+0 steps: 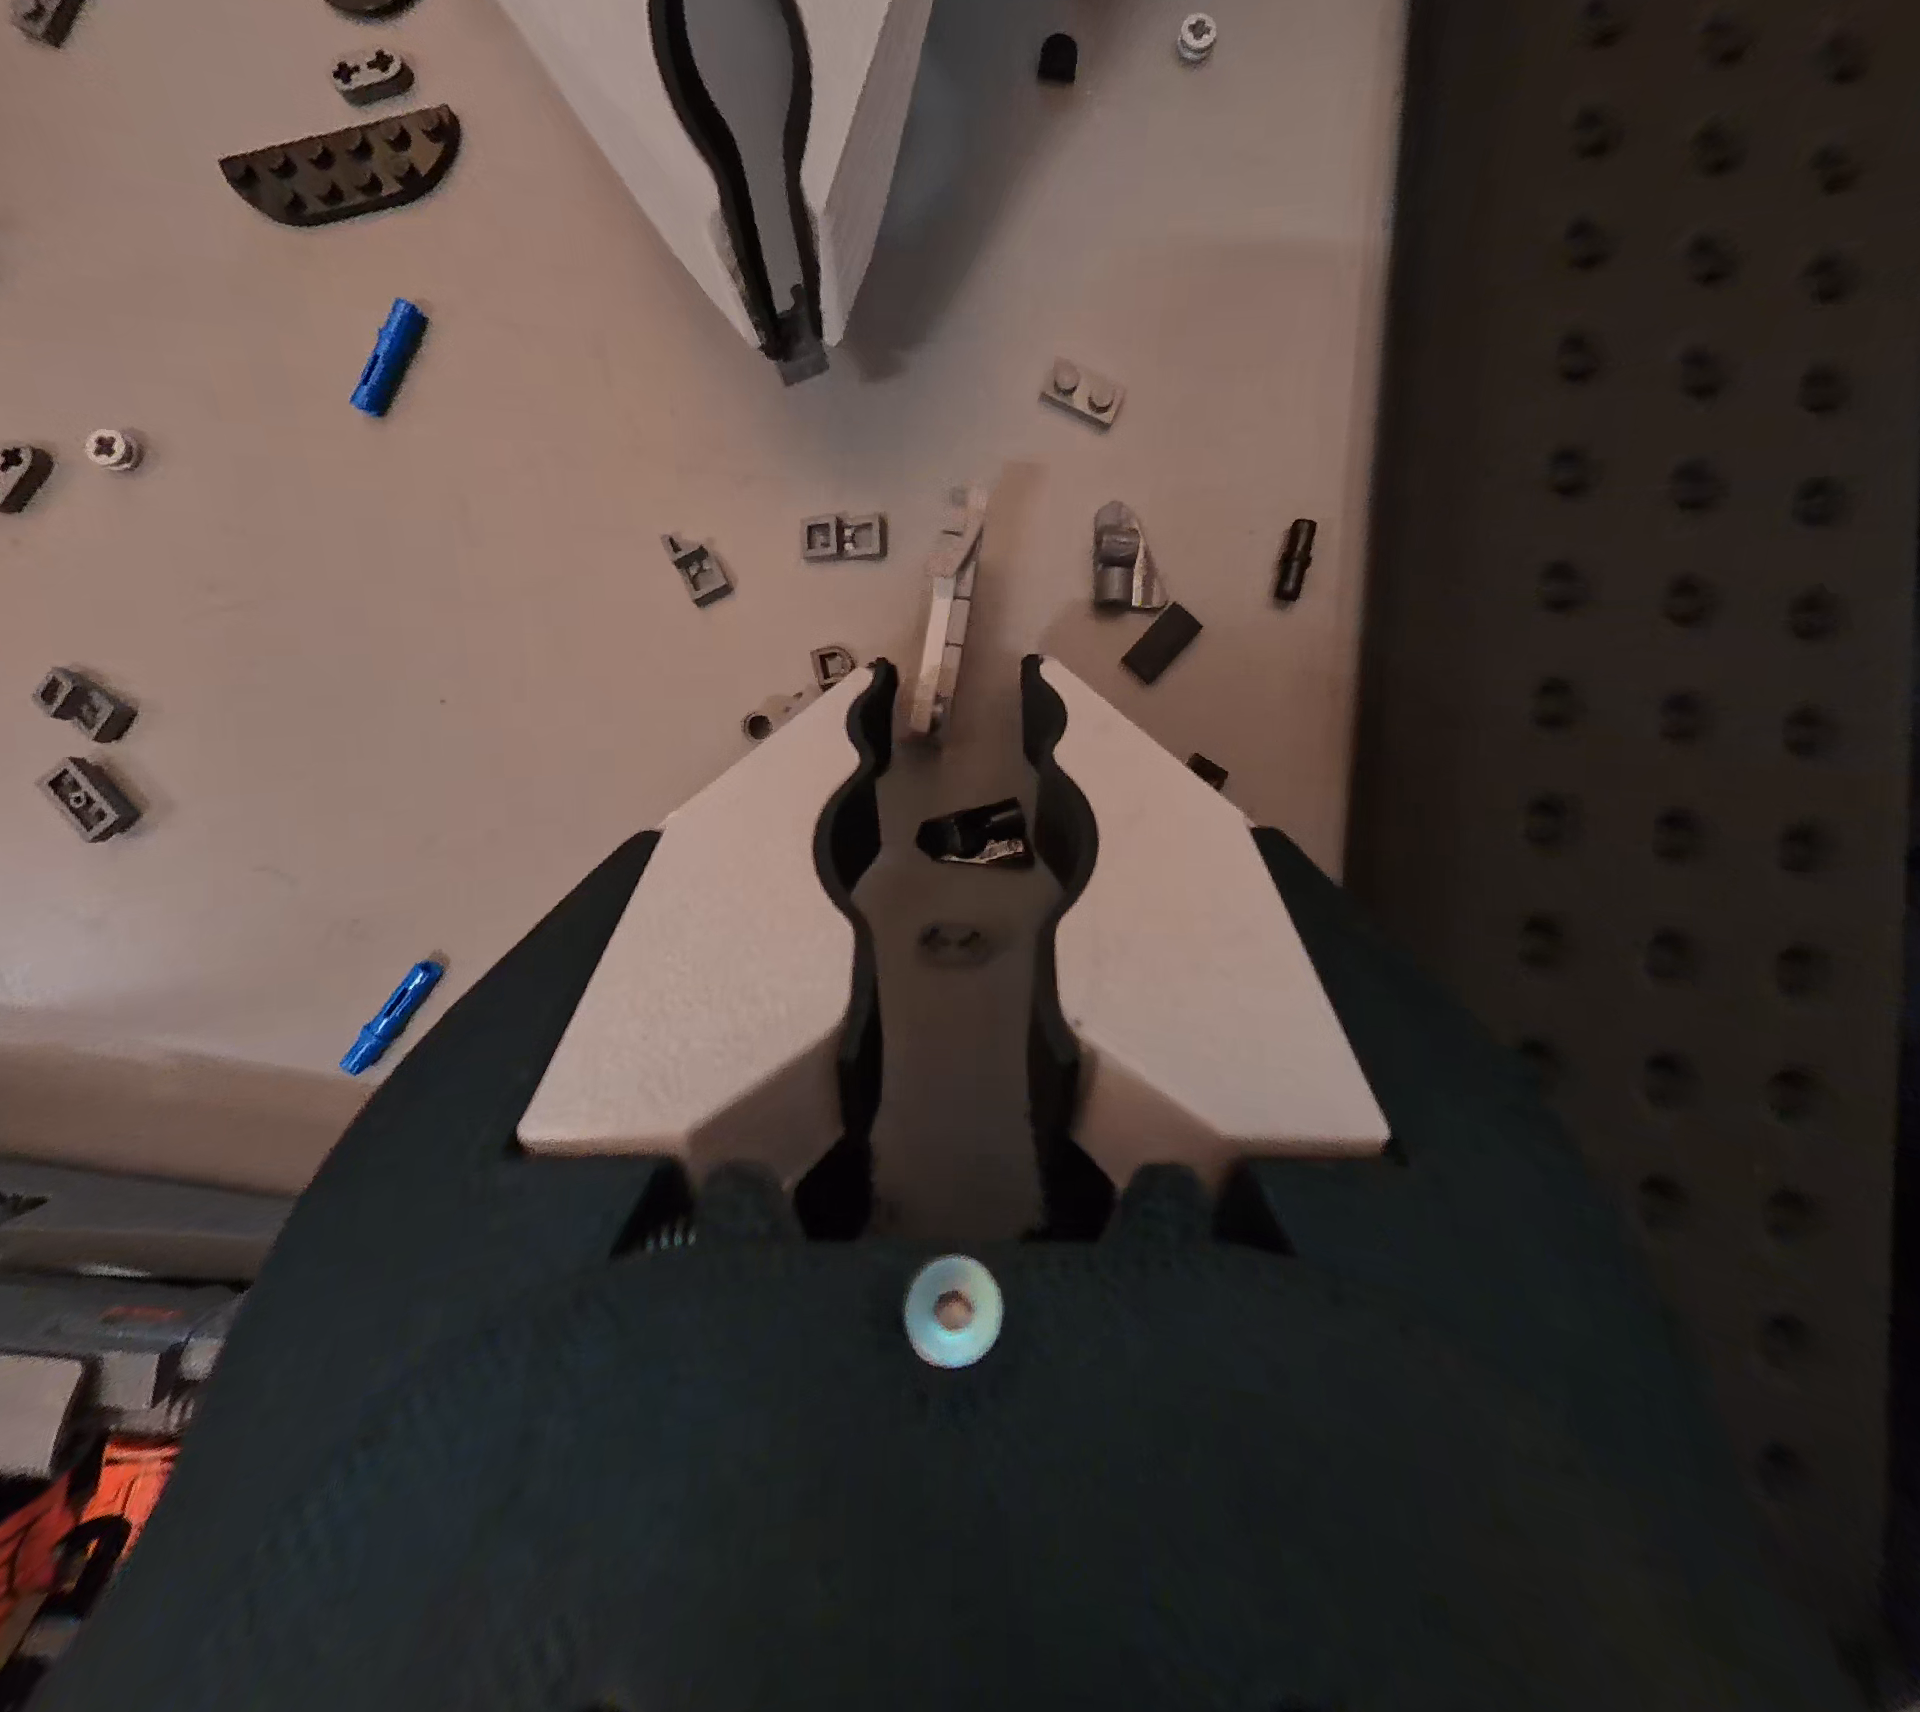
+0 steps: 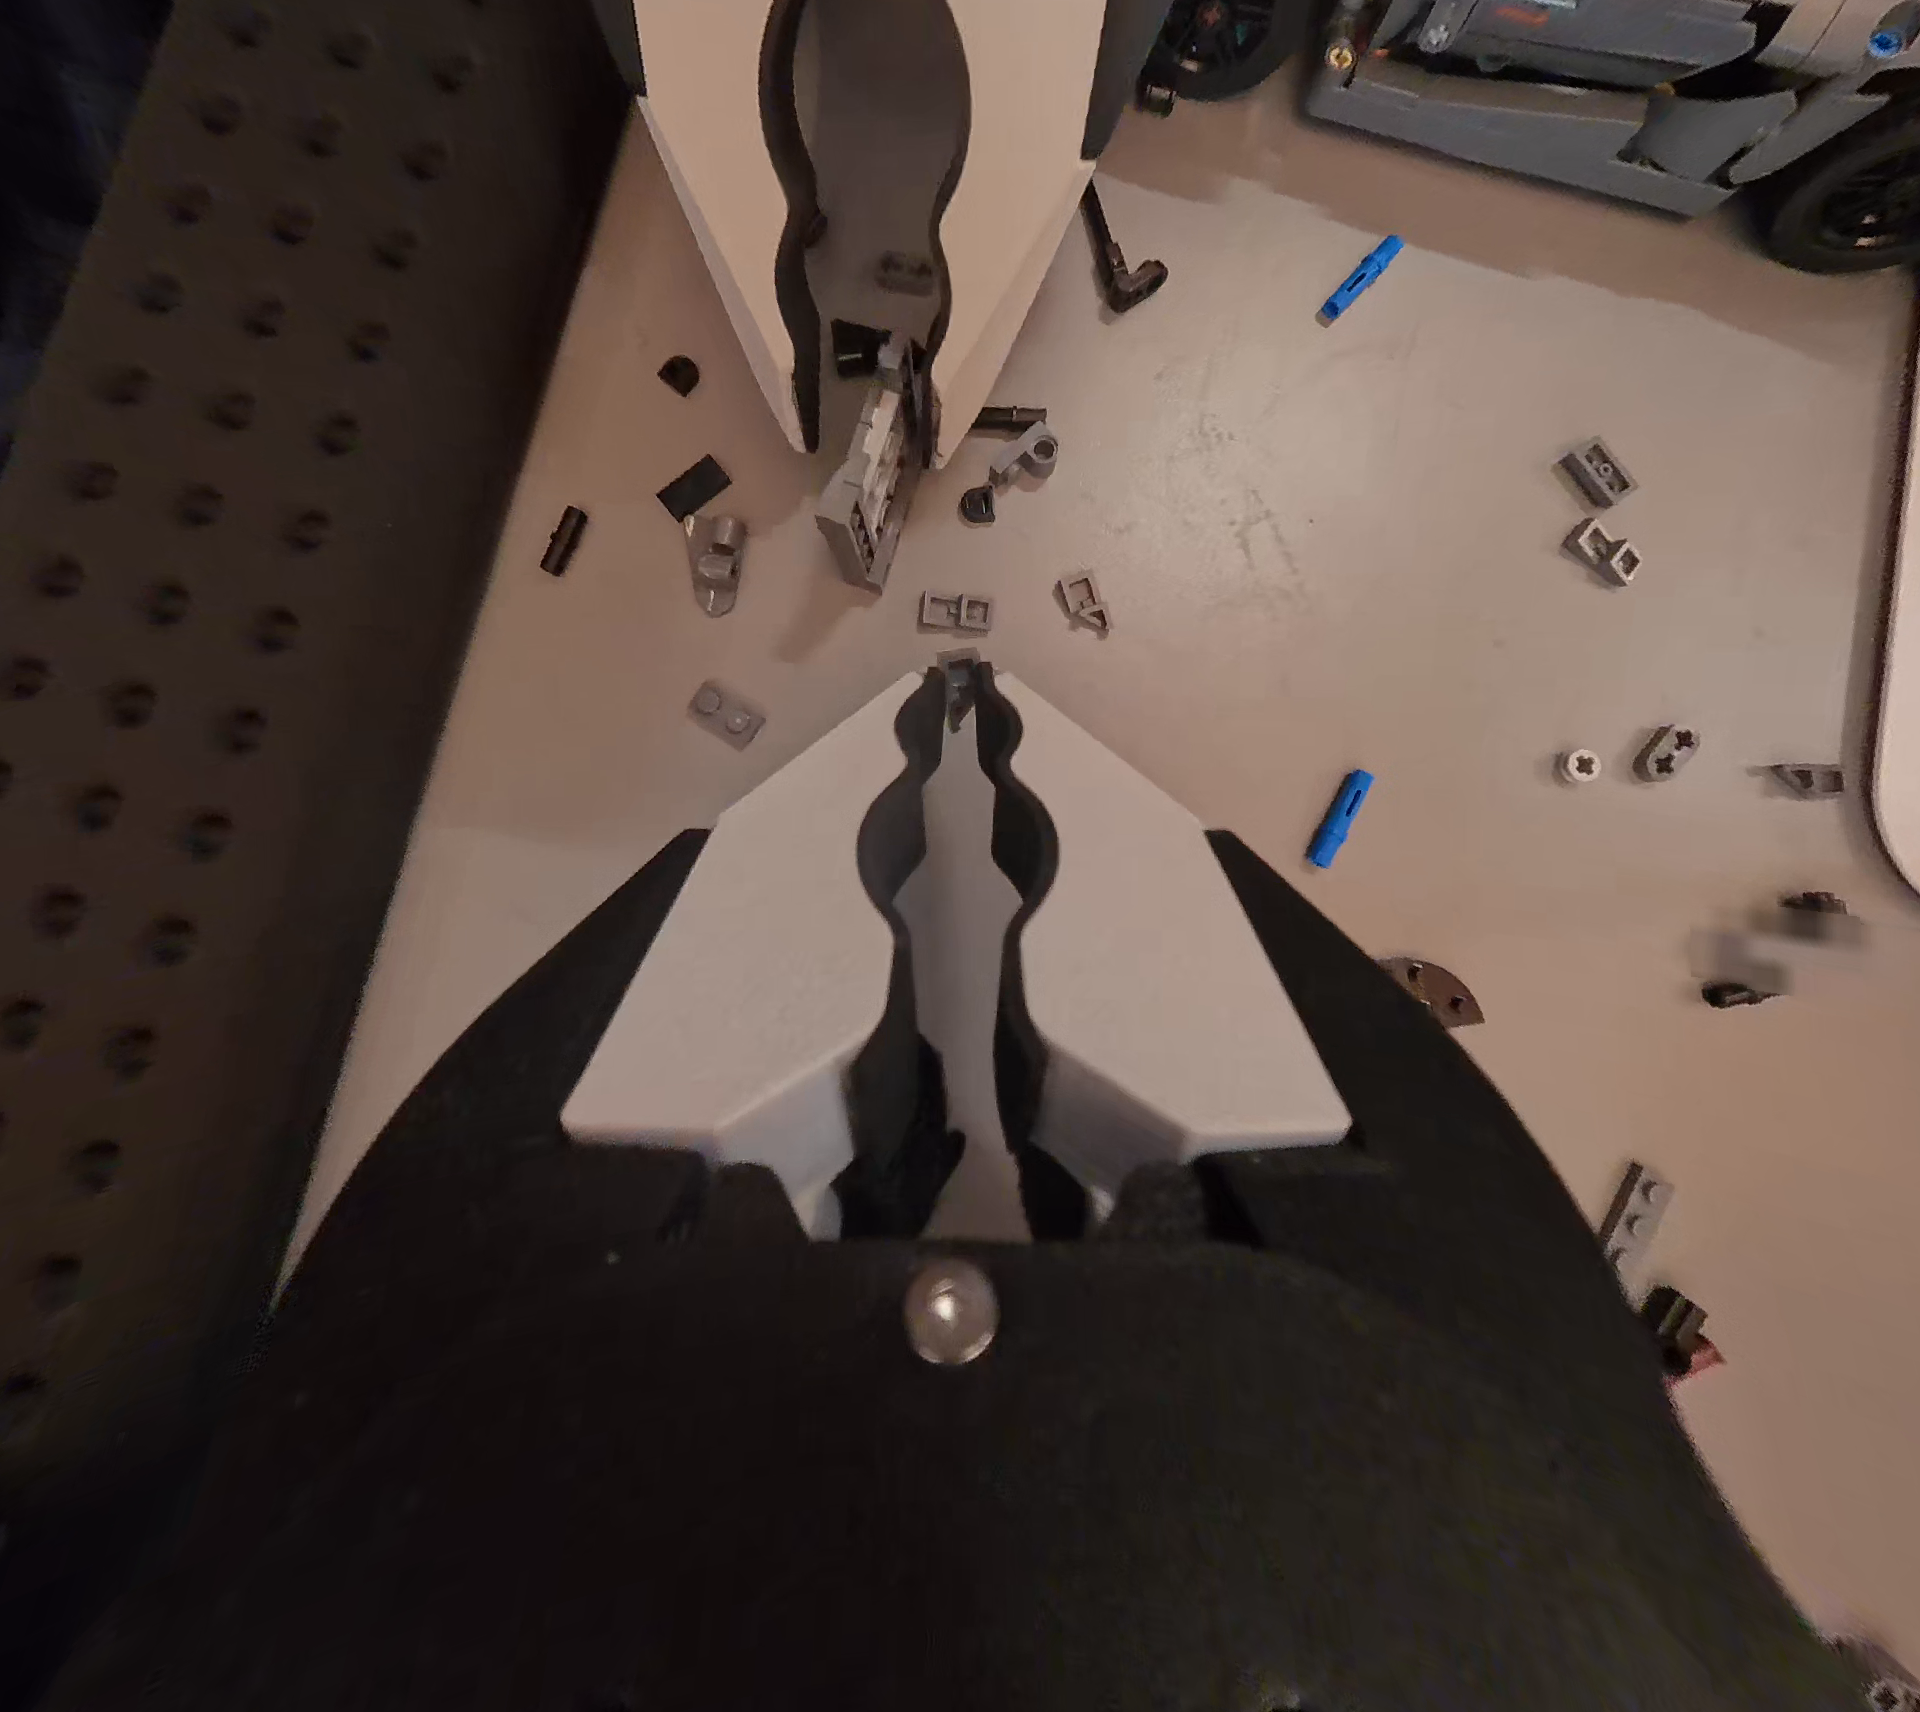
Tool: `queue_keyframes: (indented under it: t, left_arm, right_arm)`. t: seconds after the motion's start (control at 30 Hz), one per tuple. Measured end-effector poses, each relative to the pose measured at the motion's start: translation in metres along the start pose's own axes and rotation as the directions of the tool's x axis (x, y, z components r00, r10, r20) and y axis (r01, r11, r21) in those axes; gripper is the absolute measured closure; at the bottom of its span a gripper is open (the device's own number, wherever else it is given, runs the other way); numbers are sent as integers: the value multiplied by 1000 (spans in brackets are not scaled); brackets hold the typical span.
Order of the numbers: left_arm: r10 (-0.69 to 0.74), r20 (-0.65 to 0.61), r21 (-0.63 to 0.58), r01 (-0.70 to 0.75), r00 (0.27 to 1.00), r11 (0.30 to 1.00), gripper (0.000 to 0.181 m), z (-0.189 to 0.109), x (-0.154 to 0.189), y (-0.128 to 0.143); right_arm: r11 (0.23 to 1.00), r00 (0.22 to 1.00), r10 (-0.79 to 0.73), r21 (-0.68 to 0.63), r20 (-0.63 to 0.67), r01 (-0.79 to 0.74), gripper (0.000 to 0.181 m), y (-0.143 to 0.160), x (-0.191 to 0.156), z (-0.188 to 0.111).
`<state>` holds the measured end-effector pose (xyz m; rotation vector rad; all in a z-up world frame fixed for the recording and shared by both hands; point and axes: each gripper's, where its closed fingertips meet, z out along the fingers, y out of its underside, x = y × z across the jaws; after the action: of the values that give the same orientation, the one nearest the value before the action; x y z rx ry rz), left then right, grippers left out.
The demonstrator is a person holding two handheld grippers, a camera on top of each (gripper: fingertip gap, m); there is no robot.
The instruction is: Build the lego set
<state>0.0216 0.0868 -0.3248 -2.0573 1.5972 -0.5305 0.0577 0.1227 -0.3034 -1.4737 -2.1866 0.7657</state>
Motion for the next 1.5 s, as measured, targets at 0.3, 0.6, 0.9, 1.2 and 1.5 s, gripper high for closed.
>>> queue_keyframes:
  t: [0.3, 0.6, 0.9, 1.2, 1.5]
  left_arm:
    - [-2, 32, 32, 0, 999, 999, 156, -7, -7, -4]
    - [232, 352, 164, -304, 907, 939, 159, -47, -16, -52]
    - [376, 456, 65, -452, 806, 890, 180, -47, -10, -55]
    - [287, 427, 136, -375, 857, 917, 181, -52, -17, -54]
    - [52, 204, 368, -126, 978, 921, 181, -63, -16, -60]
  right_arm:
    - [991, 998, 41, 122, 47, -46, 178, -21, -5, -10]
    - [933, 953, 176, 267, 247, -242, 178, -52, -15, -14]
    - [868, 886, 237, 322, 399, -378, 178, -67, -20, -22]
    - [834, 884, 260, 371, 389, -409, 181, -76, -12, -26]
    - [833, 926, 238, 428, 294, -350, 170, -74, -1, -38]
